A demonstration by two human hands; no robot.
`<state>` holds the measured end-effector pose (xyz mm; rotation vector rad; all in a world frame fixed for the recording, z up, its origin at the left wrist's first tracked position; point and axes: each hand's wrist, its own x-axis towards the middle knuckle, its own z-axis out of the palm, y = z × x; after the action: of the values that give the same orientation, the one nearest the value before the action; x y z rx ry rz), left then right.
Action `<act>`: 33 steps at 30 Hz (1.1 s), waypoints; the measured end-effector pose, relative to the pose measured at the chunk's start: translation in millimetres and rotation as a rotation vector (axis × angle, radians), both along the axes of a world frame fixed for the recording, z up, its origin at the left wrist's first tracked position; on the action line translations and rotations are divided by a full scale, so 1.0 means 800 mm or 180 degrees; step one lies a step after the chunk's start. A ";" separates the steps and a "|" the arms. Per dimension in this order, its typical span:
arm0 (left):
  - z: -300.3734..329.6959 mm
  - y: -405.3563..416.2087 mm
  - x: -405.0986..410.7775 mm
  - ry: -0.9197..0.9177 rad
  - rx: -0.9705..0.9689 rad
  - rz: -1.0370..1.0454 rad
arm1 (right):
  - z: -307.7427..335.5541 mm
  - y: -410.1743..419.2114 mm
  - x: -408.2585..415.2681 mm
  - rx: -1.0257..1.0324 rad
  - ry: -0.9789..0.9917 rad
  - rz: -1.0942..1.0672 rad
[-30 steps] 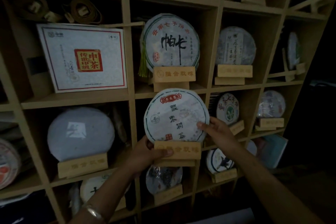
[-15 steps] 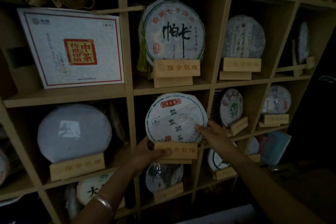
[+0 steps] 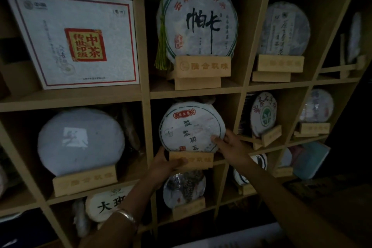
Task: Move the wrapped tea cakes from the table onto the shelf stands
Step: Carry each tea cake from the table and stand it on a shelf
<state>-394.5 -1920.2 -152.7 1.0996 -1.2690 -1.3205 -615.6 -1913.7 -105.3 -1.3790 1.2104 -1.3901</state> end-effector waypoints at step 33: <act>0.003 0.014 -0.019 -0.0521 -0.0318 0.0711 | -0.022 -0.008 0.021 -0.0105 0.0314 -0.0439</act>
<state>-409.8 -1909.4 -150.4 1.2585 -1.2747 -1.0071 -598.8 -1920.4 -123.1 -1.4238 1.3750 -1.4567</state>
